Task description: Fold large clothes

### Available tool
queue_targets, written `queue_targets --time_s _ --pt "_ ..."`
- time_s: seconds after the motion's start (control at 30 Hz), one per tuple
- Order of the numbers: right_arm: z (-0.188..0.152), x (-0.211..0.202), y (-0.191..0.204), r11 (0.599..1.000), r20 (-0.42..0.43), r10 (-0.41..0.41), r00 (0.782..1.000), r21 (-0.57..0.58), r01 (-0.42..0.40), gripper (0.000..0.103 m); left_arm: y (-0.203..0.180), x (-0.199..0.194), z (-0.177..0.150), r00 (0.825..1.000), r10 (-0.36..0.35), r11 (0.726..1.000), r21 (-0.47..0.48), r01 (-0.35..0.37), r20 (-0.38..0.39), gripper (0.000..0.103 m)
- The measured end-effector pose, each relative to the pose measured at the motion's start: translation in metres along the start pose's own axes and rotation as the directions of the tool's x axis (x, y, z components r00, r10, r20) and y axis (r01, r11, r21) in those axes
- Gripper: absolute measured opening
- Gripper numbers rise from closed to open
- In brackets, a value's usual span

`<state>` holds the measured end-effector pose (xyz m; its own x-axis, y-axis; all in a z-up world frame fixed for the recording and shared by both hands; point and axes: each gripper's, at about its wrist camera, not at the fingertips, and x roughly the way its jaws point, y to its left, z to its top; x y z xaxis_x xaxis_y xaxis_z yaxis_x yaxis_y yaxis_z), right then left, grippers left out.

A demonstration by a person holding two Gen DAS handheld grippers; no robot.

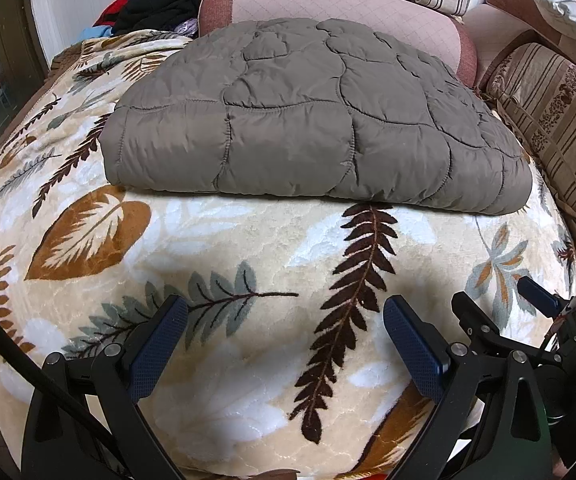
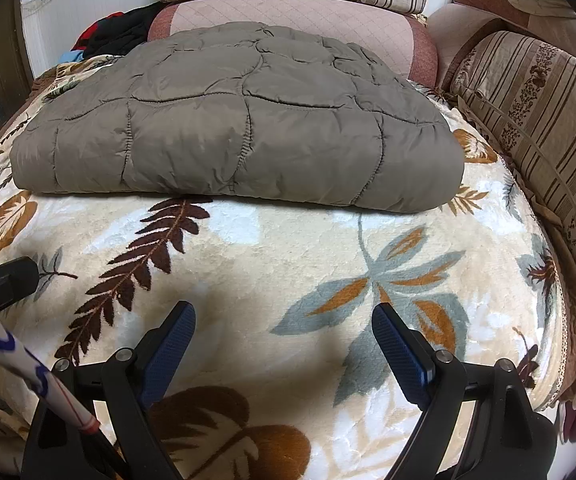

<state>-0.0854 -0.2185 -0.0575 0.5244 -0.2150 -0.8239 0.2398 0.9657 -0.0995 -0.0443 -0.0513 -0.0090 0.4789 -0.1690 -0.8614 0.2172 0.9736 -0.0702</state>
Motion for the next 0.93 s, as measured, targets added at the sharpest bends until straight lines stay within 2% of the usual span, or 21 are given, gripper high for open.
queue_targets --time_s 0.53,0.93 --pt "-0.0002 0.0001 0.0020 1.000 0.000 0.007 1.000 -0.009 -0.007 0.093 0.0018 -0.0007 -0.0006 1.000 0.001 1.000 -0.007 -0.001 0.002 0.098" --pt "0.0003 -0.0014 -0.0006 1.000 -0.011 0.012 1.000 0.003 -0.012 0.093 0.0081 -0.0029 0.0010 0.999 0.031 0.999 -0.011 -0.031 0.025 0.098"
